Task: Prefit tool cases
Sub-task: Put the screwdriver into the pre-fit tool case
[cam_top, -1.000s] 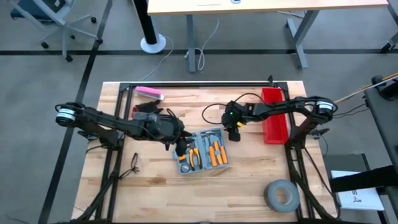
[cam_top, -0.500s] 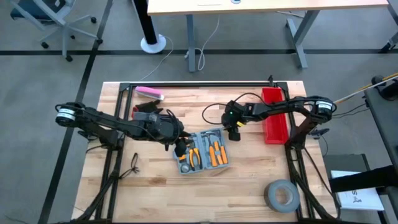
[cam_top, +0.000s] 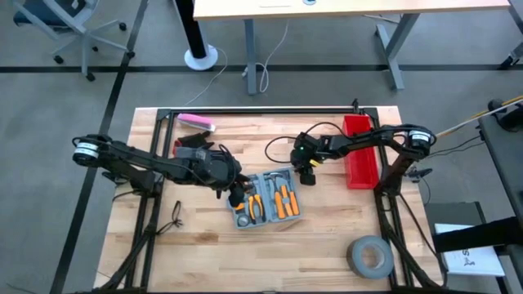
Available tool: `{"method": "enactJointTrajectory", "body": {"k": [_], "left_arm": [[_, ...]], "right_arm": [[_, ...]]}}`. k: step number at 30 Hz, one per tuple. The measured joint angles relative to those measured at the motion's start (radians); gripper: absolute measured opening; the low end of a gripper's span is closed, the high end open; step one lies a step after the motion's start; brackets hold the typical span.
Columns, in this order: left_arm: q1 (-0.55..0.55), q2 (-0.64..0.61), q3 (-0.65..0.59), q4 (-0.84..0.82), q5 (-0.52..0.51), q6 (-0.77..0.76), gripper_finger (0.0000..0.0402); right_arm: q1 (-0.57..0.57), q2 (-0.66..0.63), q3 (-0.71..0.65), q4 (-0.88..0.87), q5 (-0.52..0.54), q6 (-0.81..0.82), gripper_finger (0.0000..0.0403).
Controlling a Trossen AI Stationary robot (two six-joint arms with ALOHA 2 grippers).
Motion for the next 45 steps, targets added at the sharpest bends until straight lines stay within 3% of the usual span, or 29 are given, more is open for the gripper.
{"method": "enactJointTrajectory", "body": {"k": [6, 15, 25, 34, 39, 45], "left_arm": [[-0.001, 0.000, 0.000, -0.007, 0.000, 0.000, 0.0182], [-0.001, 0.000, 0.000, -0.006, 0.000, 0.000, 0.0170], [-0.001, 0.006, 0.000, 0.017, 0.008, -0.051, 0.0176], [-0.001, 0.067, 0.004, 0.138, 0.107, -0.135, 0.0177], [0.002, 0.154, 0.084, 0.096, 0.143, -0.229, 0.0183], [0.004, 0.218, 0.229, -0.012, 0.156, -0.198, 0.0196]], "right_arm": [[0.000, -0.005, -0.002, -0.004, 0.003, -0.006, 0.0099], [0.001, -0.034, -0.005, -0.011, 0.021, -0.016, 0.0007], [0.015, -0.166, 0.032, -0.226, 0.037, 0.013, 0.0002], [0.137, -0.340, 0.060, -0.341, 0.031, -0.007, 0.0001], [0.201, -0.371, 0.110, -0.348, 0.032, -0.027, 0.0000], [0.256, -0.353, 0.153, -0.379, 0.035, -0.048, 0.0001]]}}
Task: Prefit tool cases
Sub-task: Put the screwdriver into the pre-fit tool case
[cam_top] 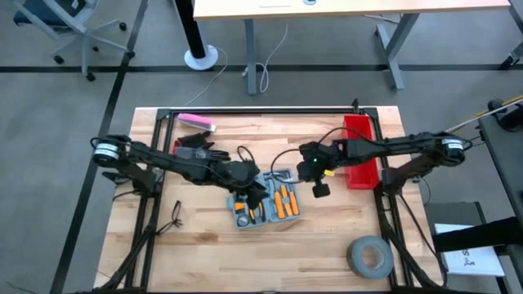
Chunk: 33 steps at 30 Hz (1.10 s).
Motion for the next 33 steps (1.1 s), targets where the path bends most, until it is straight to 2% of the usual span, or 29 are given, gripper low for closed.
{"method": "enactJointTrajectory", "body": {"k": [11, 17, 20, 25, 33], "left_arm": [[0.015, 0.100, 0.211, -0.227, 0.001, 0.089, 0.0195], [0.013, 0.115, 0.221, -0.251, 0.001, 0.088, 0.0199], [0.013, 0.114, 0.218, -0.256, 0.001, 0.088, 0.0197], [0.013, 0.113, 0.218, -0.253, 0.000, 0.096, 0.0191], [0.012, 0.113, 0.218, -0.253, -0.007, 0.122, 0.0195]], "right_arm": [[0.087, 0.011, -0.001, 0.001, 0.021, -0.012, 0.0001], [0.061, 0.011, -0.016, -0.128, 0.005, 0.057, 0.0001], [0.029, 0.012, -0.045, -0.119, 0.009, 0.141, 0.0005], [-0.017, 0.015, -0.104, -0.119, 0.001, 0.322, 0.0049], [-0.029, 0.038, -0.149, -0.104, 0.080, 0.521, 0.0127]]}}
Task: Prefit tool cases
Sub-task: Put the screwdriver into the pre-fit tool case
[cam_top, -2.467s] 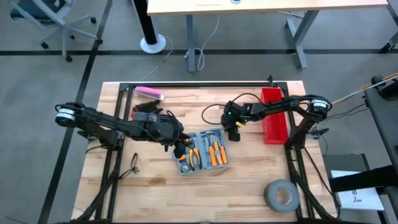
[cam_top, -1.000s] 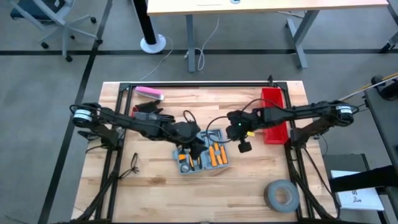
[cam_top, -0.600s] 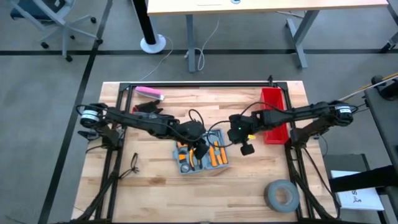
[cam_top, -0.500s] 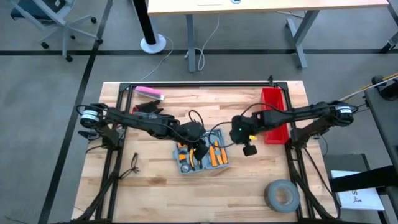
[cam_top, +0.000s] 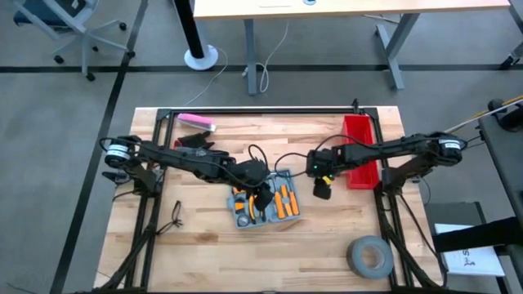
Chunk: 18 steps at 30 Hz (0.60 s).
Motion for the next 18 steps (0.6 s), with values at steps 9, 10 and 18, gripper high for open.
{"method": "enactJointTrajectory", "body": {"k": [9, 10, 18], "left_arm": [[0.000, -0.005, -0.001, -0.020, 0.000, 0.017, 0.0199], [0.000, -0.009, -0.001, -0.030, 0.000, 0.019, 0.0198], [-0.004, -0.024, -0.002, -0.072, 0.001, 0.025, 0.0192]], "right_arm": [[0.001, 0.129, -0.001, 0.020, 0.002, 0.040, 0.0153], [0.002, 0.138, -0.002, 0.023, 0.002, 0.040, 0.0153], [0.002, 0.174, -0.010, 0.050, 0.003, 0.038, 0.0139]]}}
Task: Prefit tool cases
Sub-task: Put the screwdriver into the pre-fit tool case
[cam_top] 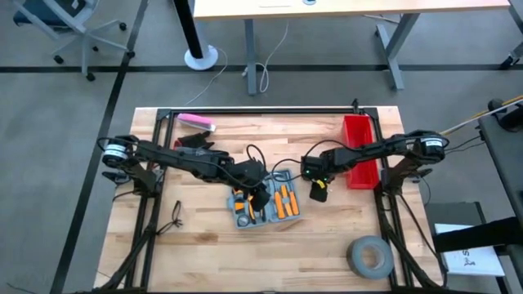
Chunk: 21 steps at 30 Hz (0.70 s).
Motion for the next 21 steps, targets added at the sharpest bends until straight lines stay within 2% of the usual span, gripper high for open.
{"method": "enactJointTrajectory", "body": {"k": [5, 13, 21], "left_arm": [[0.000, 0.000, 0.000, -0.006, 0.000, 0.000, 0.0197], [0.000, 0.000, 0.000, -0.006, 0.001, 0.000, 0.0194], [-0.001, 0.000, 0.000, -0.006, 0.003, 0.000, 0.0186]], "right_arm": [[0.003, 0.000, -0.002, 0.013, 0.001, -0.038, 0.0115], [0.003, -0.001, -0.005, 0.022, 0.016, -0.090, 0.0017], [0.008, -0.035, -0.008, 0.008, 0.000, -0.097, 0.0014]]}}
